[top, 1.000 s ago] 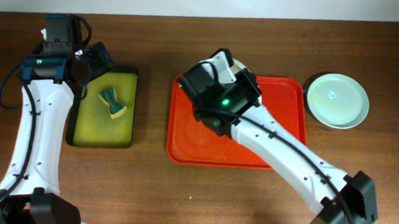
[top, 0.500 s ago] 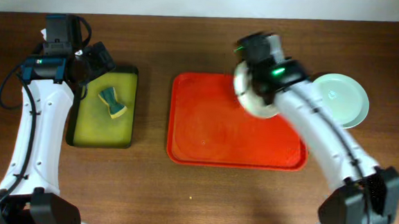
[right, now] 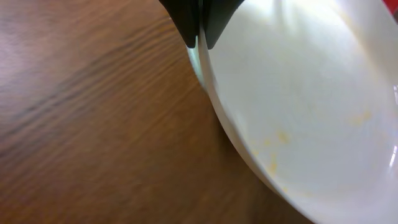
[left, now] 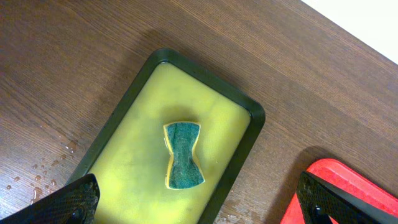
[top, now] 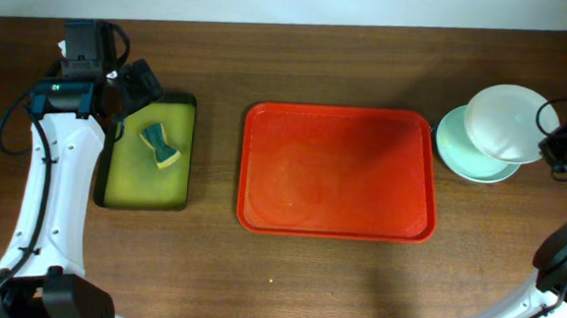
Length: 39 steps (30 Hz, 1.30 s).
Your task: Clean dirty plates on tray and stack at the side
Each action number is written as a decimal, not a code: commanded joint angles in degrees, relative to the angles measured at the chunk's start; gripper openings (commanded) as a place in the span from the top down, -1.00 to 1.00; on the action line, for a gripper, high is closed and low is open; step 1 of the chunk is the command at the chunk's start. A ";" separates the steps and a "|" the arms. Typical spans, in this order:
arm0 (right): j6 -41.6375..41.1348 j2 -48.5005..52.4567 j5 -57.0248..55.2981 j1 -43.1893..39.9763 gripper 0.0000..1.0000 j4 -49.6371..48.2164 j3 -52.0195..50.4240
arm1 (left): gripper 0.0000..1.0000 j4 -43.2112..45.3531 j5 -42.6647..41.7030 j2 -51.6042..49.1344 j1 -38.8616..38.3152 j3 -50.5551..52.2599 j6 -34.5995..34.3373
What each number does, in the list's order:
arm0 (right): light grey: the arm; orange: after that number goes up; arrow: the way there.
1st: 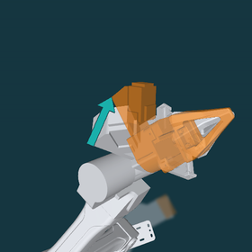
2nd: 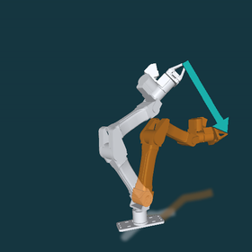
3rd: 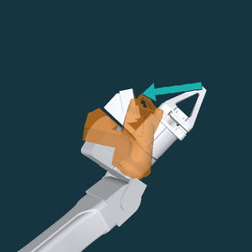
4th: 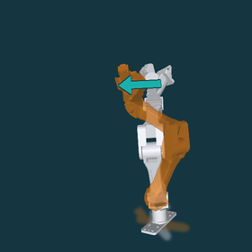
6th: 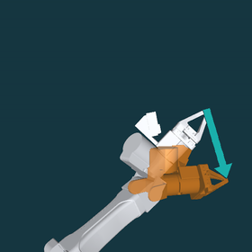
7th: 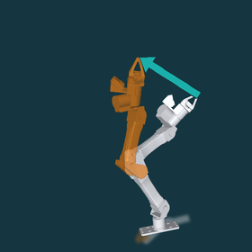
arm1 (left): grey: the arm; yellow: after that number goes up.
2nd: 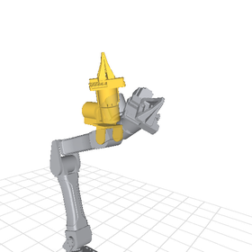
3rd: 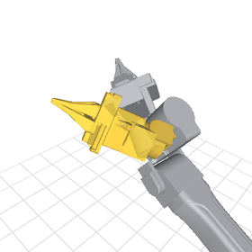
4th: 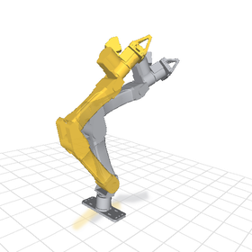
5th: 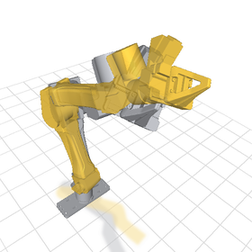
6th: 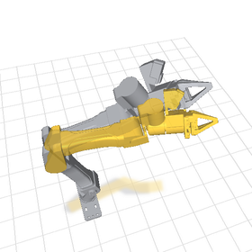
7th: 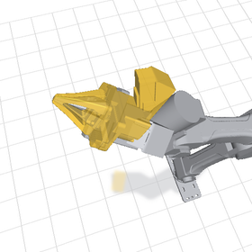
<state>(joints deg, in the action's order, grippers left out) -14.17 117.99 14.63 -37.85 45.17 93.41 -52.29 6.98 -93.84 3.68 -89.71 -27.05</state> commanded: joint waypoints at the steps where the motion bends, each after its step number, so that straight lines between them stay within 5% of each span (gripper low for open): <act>1: 0.11 0.50 1.20 4.59 0.57 0.46 -0.31 | -0.99 0.11 -0.13 0.55 0.24 -0.50 0.09; 2: 0.15 0.48 -0.98 5.60 -0.30 1.73 -0.31 | -0.99 0.11 -0.13 0.55 0.24 -0.50 0.09; 4: 0.15 0.11 -5.33 5.40 -0.89 4.31 -0.28 | -0.99 0.09 -0.13 0.55 0.24 -0.50 0.09; 10: 0.17 -12.96 -4.79 5.29 -0.98 3.87 -0.24 | -0.99 0.11 -0.13 0.55 0.24 -0.50 0.09; 11: 0.15 -11.65 -4.79 6.67 -0.82 2.43 -0.31 | -0.99 0.09 -0.13 0.55 0.24 -0.50 0.09; 12: 0.09 -9.16 -4.79 8.46 0.07 1.20 -0.33 | -0.99 0.09 -0.13 0.55 0.24 -0.50 0.09; 13: -0.13 -6.64 -4.81 10.03 0.44 0.42 -0.35 | -0.99 0.09 -0.13 0.55 0.24 -0.50 0.09; 16: -0.33 0.57 -5.60 12.92 0.46 -0.87 -0.35 | -0.99 0.09 -0.13 0.55 0.24 -0.50 0.09; 17: -0.33 1.38 -6.93 13.03 0.41 -0.61 -0.35 | -0.99 0.09 -0.13 0.55 0.24 -0.50 0.09; 18: -0.31 1.31 -9.64 13.03 0.03 0.15 -0.35 | -0.99 0.11 -0.13 0.55 0.24 -0.50 0.09; 21: -0.28 1.33 -12.15 13.03 0.04 1.57 -0.35 | -0.99 0.09 -0.13 0.55 0.24 -0.50 0.09; 27: -0.28 1.31 -17.86 12.98 0.25 6.47 -0.35 | -0.99 0.09 -0.13 0.55 0.24 -0.50 0.09; 30: -0.26 1.38 -11.78 13.14 0.49 4.04 -0.63 | -0.99 0.09 -0.13 0.55 0.24 -0.50 0.09; 32: -0.28 1.44 -11.87 13.07 0.87 0.42 -3.87 | -0.99 0.09 -0.13 0.55 0.24 -0.50 0.09; 39: -0.26 -1.97 -18.45 12.98 0.92 3.54 -5.20 | -0.99 0.09 -0.13 0.55 0.24 -0.50 0.09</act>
<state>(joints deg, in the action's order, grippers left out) -14.55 119.57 -1.17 -24.91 46.68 85.19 -52.31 6.98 -93.84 3.68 -89.69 -27.05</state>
